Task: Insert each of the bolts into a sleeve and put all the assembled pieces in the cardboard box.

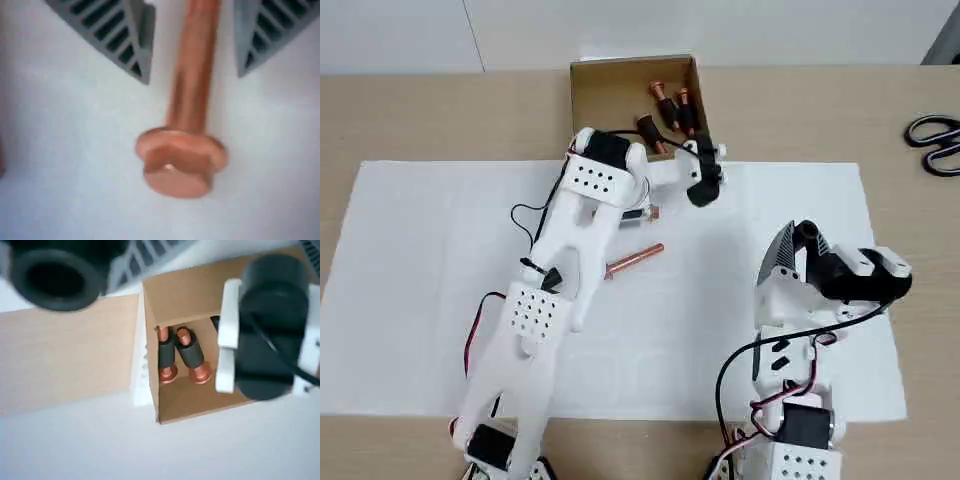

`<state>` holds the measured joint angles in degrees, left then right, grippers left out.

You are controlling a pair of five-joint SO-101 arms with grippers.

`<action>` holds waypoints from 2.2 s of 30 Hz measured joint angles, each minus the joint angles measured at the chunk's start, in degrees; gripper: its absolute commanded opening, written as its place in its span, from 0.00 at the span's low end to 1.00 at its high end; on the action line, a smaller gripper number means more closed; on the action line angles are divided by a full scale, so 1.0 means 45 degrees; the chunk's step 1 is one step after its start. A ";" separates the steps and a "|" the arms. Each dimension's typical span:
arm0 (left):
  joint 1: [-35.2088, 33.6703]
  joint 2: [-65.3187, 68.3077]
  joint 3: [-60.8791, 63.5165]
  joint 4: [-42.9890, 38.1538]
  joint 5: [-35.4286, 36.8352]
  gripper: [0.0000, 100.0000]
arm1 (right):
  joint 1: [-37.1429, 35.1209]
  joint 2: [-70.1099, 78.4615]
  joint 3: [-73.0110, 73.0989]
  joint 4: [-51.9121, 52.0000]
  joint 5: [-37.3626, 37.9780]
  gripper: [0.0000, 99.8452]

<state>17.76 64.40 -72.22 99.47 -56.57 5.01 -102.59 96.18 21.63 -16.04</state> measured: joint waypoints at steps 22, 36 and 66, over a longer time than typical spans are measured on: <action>0.0684 0.0547 -0.0156 0.0078 -0.0801 0.01 | 0.0000 0.0000 0.0000 0.0000 0.0000 0.00; -0.0527 -0.5275 0.1231 0.0078 0.4063 0.01 | -0.4317 0.0000 0.0000 0.0020 0.0977 0.00; 0.2051 -1.4672 0.4337 0.0098 1.3128 0.01 | -0.9280 -0.0020 0.0000 -0.0860 0.6877 0.00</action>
<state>26.99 -1.63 -52.70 99.91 2.51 -36.75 -102.68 96.18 17.76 14.90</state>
